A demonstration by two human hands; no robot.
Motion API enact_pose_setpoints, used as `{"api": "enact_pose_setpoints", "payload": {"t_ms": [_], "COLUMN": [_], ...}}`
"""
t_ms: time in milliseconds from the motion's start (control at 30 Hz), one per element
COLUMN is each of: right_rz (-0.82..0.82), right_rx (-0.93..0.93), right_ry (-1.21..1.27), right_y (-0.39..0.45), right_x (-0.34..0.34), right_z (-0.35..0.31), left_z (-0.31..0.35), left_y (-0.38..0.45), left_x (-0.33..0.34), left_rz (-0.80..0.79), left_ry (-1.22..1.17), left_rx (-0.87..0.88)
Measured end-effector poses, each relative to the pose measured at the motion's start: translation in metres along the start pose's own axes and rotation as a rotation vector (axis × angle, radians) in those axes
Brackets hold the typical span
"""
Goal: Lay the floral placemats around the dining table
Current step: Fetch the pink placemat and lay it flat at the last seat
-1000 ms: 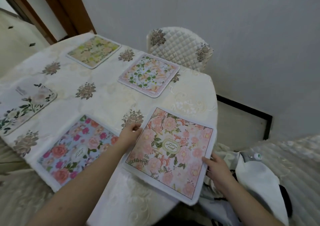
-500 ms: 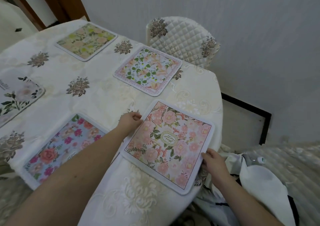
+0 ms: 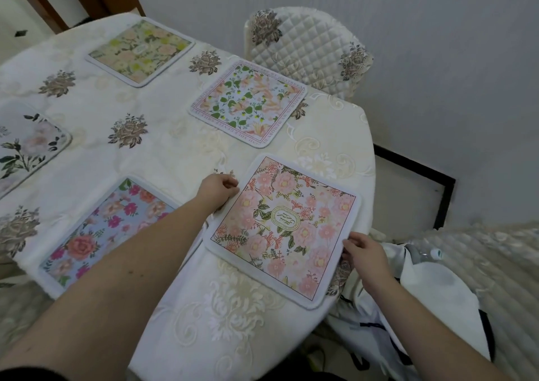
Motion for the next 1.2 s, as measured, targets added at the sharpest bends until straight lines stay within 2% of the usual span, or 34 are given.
{"api": "enact_pose_setpoints", "payload": {"t_ms": [200, 400, 733, 900, 1033, 1200], "right_rz": [0.024, 0.107, 0.146, 0.190, 0.272, 0.135], "right_rx": [-0.071, -0.191, -0.233, -0.306, -0.433, -0.653], "right_ry": [-0.057, -0.263, -0.432, -0.443, -0.385, -0.430], "right_y": [0.001, 0.004, 0.004, -0.004, -0.016, -0.015], "right_x": [-0.001, -0.002, -0.001, 0.000, 0.000, 0.022], "right_z": [-0.008, -0.013, -0.015, -0.014, -0.021, -0.033], "left_z": [0.003, 0.004, 0.003, 0.001, 0.024, 0.047], "left_y": [0.001, 0.002, -0.001, -0.017, -0.069, -0.147], "left_x": [0.002, 0.004, 0.004, 0.005, 0.017, 0.072], "left_rz": [0.051, 0.078, 0.038, 0.135, 0.297, 0.189], "left_ry": [0.027, 0.002, -0.013, -0.034, 0.052, 0.109], "left_rx": [0.035, 0.037, 0.062, 0.047, 0.247, 0.371]}}
Point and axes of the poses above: each hand's wrist, its own y-axis towards the middle knuckle, its own x-axis out of the palm, z = x × y, the point moved 7 cm from there along y, towards the middle knuckle, and after that the axes turned 13 degrees about z, right-handed, at the moved point
